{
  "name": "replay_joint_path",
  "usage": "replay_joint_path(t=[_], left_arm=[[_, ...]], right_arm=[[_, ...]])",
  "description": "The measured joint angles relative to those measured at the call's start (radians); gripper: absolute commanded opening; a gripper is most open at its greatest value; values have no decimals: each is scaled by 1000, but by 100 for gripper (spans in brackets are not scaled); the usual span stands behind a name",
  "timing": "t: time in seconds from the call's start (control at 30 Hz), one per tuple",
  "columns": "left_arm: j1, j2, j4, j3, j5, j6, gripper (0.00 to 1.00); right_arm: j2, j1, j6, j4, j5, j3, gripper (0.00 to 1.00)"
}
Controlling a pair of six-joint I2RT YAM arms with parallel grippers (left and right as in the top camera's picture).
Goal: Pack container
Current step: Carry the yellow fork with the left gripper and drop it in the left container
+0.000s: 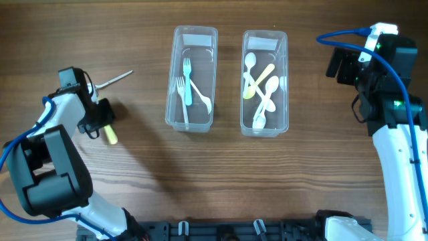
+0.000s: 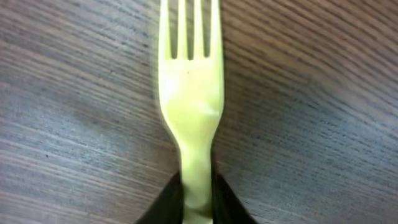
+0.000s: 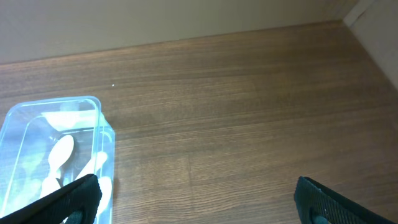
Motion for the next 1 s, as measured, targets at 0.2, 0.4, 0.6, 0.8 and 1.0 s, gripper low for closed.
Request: replay_joint_path(t=[0.2, 0.4, 0.6, 0.8, 1.0], left_arm=[[-2, -30, -33, 6, 29, 3, 4], [-2, -187, -120, 37, 114, 3, 4], [-74, -407, -21, 62, 423, 31, 4], [-348, -399, 56, 63, 504, 224, 4], [-546, -311, 157, 63, 339, 235, 83]], right_arm=[[0, 0, 0, 0, 0, 0, 100], [0, 0, 0, 0, 0, 0, 100], [0, 0, 0, 0, 0, 0, 100], [0, 0, 0, 0, 0, 0, 100], [0, 0, 0, 0, 0, 0, 100]])
